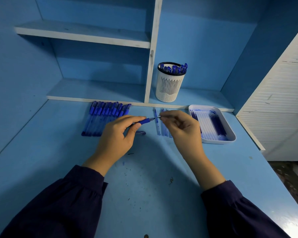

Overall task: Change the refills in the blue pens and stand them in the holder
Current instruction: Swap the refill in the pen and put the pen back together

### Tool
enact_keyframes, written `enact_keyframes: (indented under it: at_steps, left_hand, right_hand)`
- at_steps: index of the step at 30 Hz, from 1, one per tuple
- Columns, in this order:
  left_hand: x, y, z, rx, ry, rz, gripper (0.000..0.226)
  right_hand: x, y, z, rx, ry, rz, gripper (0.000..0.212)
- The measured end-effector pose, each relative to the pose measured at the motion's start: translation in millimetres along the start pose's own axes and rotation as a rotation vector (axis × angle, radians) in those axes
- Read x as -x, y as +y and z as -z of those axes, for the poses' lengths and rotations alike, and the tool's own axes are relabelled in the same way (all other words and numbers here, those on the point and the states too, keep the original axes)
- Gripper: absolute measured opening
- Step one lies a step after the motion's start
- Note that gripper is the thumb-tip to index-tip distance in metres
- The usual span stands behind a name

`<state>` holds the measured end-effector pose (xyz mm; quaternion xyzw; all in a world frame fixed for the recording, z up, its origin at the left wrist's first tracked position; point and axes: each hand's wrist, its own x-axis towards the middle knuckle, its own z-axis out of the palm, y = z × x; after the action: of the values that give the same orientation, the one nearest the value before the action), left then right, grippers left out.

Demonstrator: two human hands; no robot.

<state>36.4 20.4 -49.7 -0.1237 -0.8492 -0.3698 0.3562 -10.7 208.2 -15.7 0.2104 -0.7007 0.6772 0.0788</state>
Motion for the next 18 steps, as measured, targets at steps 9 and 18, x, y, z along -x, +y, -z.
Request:
enact_keyframes:
  at_steps: [9,18]
  left_hand:
    - [1.8,-3.2,-1.0,-0.021,-0.068,-0.01,0.024]
    - [2.1,-2.0,-0.6,-0.02,-0.073,-0.01,0.025]
  right_hand:
    - [-0.6,3.8,1.8,0.274,-0.172,0.062,0.004]
    - [-0.3,5.4,4.9,0.31,-0.228,0.114,0.008]
